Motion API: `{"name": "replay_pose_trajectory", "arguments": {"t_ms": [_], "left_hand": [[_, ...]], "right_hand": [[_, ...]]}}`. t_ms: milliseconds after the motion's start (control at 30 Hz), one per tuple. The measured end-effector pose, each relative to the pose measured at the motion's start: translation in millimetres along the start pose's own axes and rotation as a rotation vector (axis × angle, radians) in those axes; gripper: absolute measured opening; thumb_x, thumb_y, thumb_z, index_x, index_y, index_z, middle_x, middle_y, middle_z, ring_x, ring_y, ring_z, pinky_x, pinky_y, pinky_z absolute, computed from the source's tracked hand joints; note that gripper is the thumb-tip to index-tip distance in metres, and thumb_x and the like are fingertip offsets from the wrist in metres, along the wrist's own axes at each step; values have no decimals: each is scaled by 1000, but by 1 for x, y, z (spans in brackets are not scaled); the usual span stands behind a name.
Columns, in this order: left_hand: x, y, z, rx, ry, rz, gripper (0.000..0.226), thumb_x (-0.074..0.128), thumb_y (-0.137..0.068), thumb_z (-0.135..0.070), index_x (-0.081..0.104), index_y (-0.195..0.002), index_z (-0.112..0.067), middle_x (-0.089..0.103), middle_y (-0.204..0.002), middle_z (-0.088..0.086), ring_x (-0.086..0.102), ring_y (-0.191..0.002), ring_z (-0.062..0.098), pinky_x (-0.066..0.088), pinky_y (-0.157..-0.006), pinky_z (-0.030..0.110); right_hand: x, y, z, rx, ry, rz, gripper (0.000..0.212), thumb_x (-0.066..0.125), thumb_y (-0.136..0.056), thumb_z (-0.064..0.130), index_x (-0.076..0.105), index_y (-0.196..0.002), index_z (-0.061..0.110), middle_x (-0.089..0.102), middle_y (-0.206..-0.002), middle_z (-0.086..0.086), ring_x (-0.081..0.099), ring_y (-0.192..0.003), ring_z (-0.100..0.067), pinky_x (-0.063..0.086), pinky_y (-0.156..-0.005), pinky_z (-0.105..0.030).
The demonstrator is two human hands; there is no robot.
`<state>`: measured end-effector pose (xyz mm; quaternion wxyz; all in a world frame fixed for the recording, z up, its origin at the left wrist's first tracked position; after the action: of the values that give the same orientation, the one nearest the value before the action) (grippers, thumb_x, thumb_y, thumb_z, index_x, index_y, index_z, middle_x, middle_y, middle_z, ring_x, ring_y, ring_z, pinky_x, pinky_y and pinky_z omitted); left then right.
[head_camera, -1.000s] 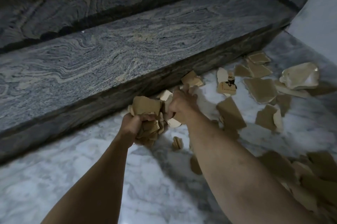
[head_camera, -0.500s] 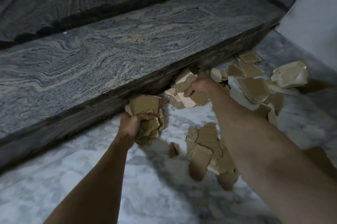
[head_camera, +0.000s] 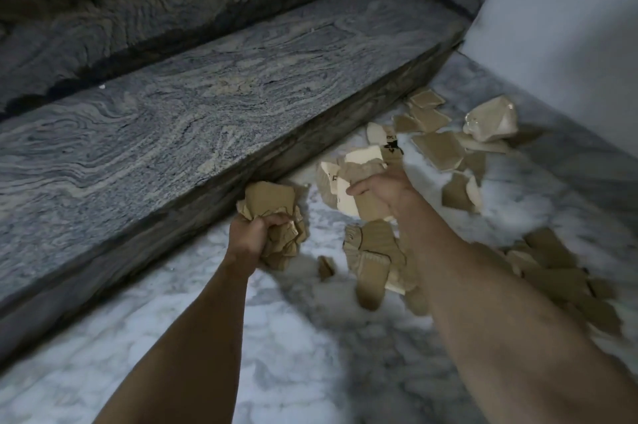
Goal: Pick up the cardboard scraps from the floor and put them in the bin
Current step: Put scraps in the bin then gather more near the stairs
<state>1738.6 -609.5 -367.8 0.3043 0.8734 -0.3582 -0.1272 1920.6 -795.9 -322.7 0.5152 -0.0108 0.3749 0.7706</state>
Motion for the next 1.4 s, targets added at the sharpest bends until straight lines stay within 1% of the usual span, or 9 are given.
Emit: {"name": "replay_pose_trajectory", "arguments": {"t_ms": [200,300,433,533,633,833,1000,1133,1400], "left_hand": [[50,16,1,49,-317,235,57,88,-47,-27,72,-101,-21,77,-95,2,72,-90,27,59,-87,45],[88,31,10,130,-487,386,82,87,-52,-23,43,-121,-24,66,-99,2,67,-88,24,58,-77,38],[103,35,37,126,-742,433,83,86,-56,-20,38,-123,-23,60,-92,1,61,-86,23,54,-76,32],[102,40,39,245,-935,374,40,83,-56,-31,68,-92,-23,67,-94,2,63,-95,24,55,-73,28],[98,51,40,261,-1150,284,64,81,-63,-43,55,-118,-21,43,-124,12,44,-120,34,43,-87,32],[82,40,58,185,-748,367,74,79,-29,-36,70,-102,-28,75,-97,-3,70,-94,22,59,-86,42],[60,68,35,87,-428,367,42,80,-65,8,69,-104,-3,72,-95,7,68,-90,27,57,-66,27],[24,61,20,10,-486,354,29,82,-64,-5,76,-92,-6,78,-86,10,71,-85,30,56,-72,34],[9,59,15,-2,-681,378,39,85,-60,-5,76,-98,-9,77,-96,9,71,-93,29,59,-82,38]], "right_hand": [[-38,70,-78,108,-227,-43,65,90,-55,1,64,-113,13,71,-106,-4,66,-92,-22,52,-63,-28],[-47,89,-122,261,-169,-69,94,99,-37,21,58,-121,12,68,-113,-5,65,-100,-27,57,-72,-36],[-51,103,-158,383,-187,20,47,88,-68,11,59,-105,11,61,-116,-9,56,-113,-30,50,-81,-33],[-41,92,-167,254,-132,-26,112,95,-49,4,37,-145,12,49,-142,-3,47,-130,-28,49,-95,-36],[-31,88,-167,178,-37,-57,127,95,-43,7,28,-151,19,46,-146,-6,42,-134,-30,47,-102,-42],[-35,91,-164,122,23,-119,89,93,-49,3,51,-128,10,60,-126,-6,54,-121,-28,52,-88,-34],[-56,91,-155,81,-82,23,76,96,-40,3,63,-108,15,72,-105,-1,66,-103,-24,59,-79,-37],[-92,89,-143,137,-79,31,66,95,-42,7,71,-103,16,76,-99,-5,70,-92,-28,60,-73,-39],[-37,63,-91,70,353,187,124,92,-58,12,14,-154,23,37,-153,-7,42,-133,-33,48,-99,-44]]}}
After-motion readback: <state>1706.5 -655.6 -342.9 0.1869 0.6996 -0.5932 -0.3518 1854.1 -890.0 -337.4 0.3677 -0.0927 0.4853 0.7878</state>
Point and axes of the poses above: each hand's wrist, its own y-axis away from the middle knuckle, its own x-axis out of the palm, z = x × y, the point moved 3 cm from there along -y, towards the middle knuckle
